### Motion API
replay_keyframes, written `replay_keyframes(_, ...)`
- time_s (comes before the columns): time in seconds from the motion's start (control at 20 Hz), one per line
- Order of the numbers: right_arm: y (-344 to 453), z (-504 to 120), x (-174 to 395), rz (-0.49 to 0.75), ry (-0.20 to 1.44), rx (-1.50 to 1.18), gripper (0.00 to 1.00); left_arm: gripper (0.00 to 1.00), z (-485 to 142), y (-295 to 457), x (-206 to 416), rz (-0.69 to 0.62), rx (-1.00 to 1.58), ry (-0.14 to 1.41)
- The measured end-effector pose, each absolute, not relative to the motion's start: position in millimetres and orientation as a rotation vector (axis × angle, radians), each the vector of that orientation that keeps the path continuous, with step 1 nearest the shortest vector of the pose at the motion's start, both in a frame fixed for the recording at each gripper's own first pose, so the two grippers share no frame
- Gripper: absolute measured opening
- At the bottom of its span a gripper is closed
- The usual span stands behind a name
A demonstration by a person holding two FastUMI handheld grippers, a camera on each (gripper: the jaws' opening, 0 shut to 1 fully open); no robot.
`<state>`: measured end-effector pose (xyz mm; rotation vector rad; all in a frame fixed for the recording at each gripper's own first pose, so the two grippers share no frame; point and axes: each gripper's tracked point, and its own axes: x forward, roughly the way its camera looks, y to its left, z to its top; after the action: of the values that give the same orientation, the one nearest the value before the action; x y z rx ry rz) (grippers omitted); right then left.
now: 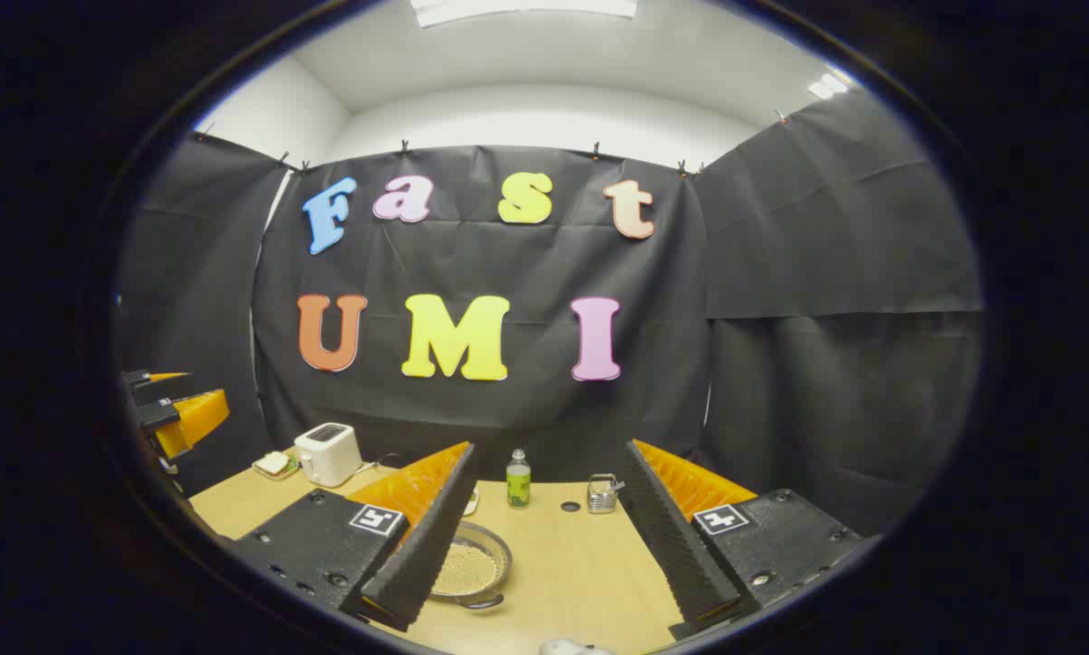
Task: First push the handle of the pot to place it horizontally, then grasp the pot with both hands and set it on the induction cooktop.
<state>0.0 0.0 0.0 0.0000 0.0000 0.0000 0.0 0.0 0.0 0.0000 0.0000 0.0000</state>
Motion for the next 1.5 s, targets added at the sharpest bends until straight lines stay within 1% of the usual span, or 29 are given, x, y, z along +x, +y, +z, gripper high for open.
replay_keyframes(0.05,-0.8,-1.7,0.0,-0.002,0.002,0.002,1.0,0.96,-0.6,0.7,-0.7,0.0,0.002,0.0)
replay_keyframes(0.1,-1.4,-1.5,-0.1,-0.005,0.003,0.003,0.98,0.96,-1.1,0.4,0.2,0.0,0.002,-0.001)
replay_keyframes(0.6,3.1,2.3,0.4,-0.009,-0.01,-0.002,0.98,0.96,-2.0,4.3,-0.4,-0.003,0.001,-0.002)
replay_keyframes(0.65,5.7,1.4,0.5,-0.006,-0.009,0.001,0.99,1.0,-2.5,5.7,-1.2,-0.002,0.0,0.0)
replay_keyframes(0.7,6.7,-0.2,0.7,-0.005,-0.005,0.004,0.98,0.96,-2.7,6.4,-1.6,-0.002,-0.001,-0.001)
replay_keyframes(0.85,10.3,-6.4,3.0,-0.001,0.014,0.01,0.98,0.96,-2.9,10.1,-1.9,0.004,0.002,-0.005)
replay_keyframes(0.9,12.8,-7.1,3.9,0.002,0.017,0.011,0.98,1.0,-3.5,11.8,-2.1,0.005,0.002,-0.004)
replay_keyframes(0.95,13.6,-9.4,4.7,0.004,0.024,0.01,0.98,0.96,-3.7,12.1,-2.8,0.006,0.0,-0.004)
replay_keyframes(1.0,15.0,-10.1,5.5,0.006,0.025,0.009,0.98,0.96,-3.8,13.0,-3.5,0.007,-0.001,-0.002)
replay_keyframes(1.05,18.5,-10.3,5.9,0.011,0.024,0.009,1.0,0.96,-4.8,13.6,-5.1,0.007,0.0,-0.002)
replay_keyframes(1.1,22.0,-11.5,6.2,0.019,0.03,0.008,0.98,0.96,-5.3,13.5,-4.9,0.006,0.001,0.0)
replay_keyframes(1.15,25.6,-15.3,7.0,0.031,0.035,0.009,1.0,0.96,-7.3,14.3,-5.2,0.003,0.002,0.002)
replay_keyframes(1.2,31.5,-17.0,4.6,0.047,0.046,0.007,0.95,0.96,-8.2,14.5,-6.4,0.003,0.005,0.003)
replay_keyframes(1.3,24.1,-17.4,8.4,0.011,0.049,0.007,0.52,0.96,-8.9,14.0,-6.4,0.005,0.011,0.008)
replay_keyframes(1.35,24.7,-18.0,10.7,0.015,0.052,0.001,0.3,1.0,-9.8,14.9,-5.2,0.008,0.011,0.008)
replay_keyframes(1.4,31.4,-23.9,14.2,0.057,0.072,0.002,0.17,0.96,-10.2,15.2,-5.1,0.013,0.011,0.009)
replay_keyframes(1.45,49.7,-30.3,12.8,0.112,0.095,0.012,0.05,0.96,-11.5,15.1,-6.2,0.016,0.008,0.01)
replay_keyframes(1.5,56.9,-34.9,13.0,0.136,0.119,0.013,0.01,0.96,-11.7,15.5,-6.5,0.018,0.005,0.01)
